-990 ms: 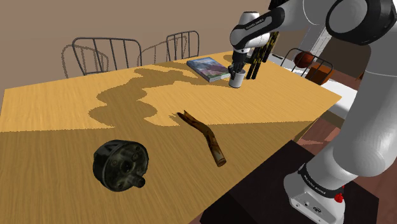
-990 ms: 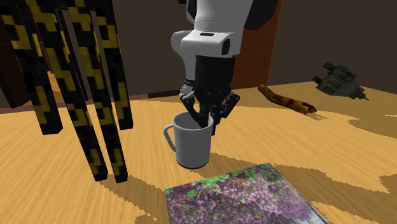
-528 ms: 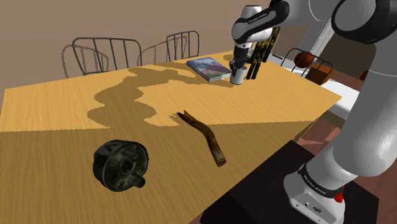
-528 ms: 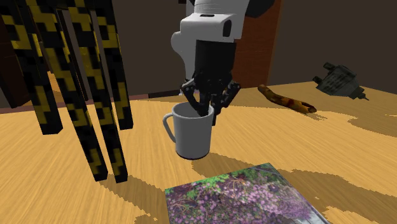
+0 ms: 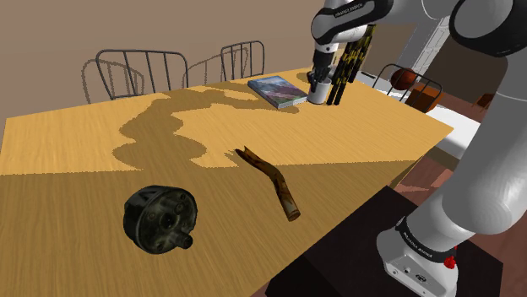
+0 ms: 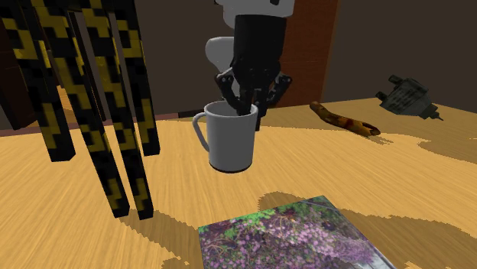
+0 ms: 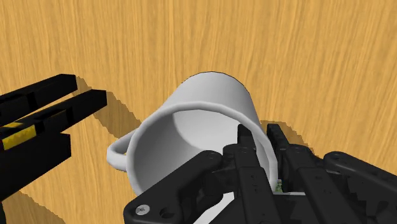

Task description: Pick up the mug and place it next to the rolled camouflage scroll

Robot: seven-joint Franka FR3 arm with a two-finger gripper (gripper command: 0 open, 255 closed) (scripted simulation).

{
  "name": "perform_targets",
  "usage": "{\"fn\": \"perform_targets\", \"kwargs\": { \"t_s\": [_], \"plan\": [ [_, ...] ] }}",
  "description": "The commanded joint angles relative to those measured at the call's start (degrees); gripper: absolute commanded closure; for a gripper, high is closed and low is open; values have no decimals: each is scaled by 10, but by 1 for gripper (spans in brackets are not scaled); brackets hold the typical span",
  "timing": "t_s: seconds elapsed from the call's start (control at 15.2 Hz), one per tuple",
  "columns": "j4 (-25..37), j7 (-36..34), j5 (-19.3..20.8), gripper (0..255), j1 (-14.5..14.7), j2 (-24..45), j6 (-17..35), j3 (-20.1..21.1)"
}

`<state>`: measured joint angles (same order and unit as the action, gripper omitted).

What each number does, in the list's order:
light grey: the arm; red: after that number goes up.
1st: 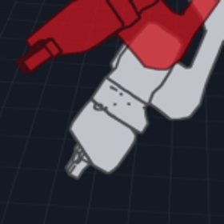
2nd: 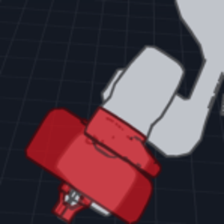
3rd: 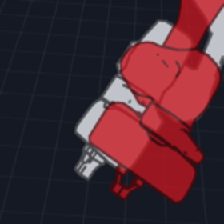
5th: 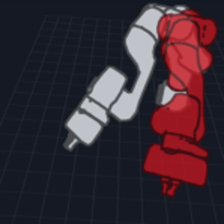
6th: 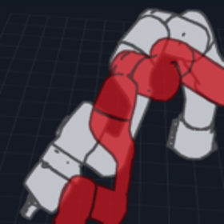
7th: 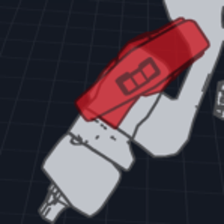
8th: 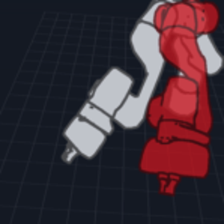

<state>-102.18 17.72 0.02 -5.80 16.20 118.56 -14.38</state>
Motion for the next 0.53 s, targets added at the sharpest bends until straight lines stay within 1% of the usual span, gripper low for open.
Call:
{"fn": "perform_targets", "kwargs": {
  "t_s": [0.0,0.46],
  "plan": [
    [10,0,1,255,1,-6,-16,0],
    [46,0,5,255,1,-20,-65,-2]
  ]
}}
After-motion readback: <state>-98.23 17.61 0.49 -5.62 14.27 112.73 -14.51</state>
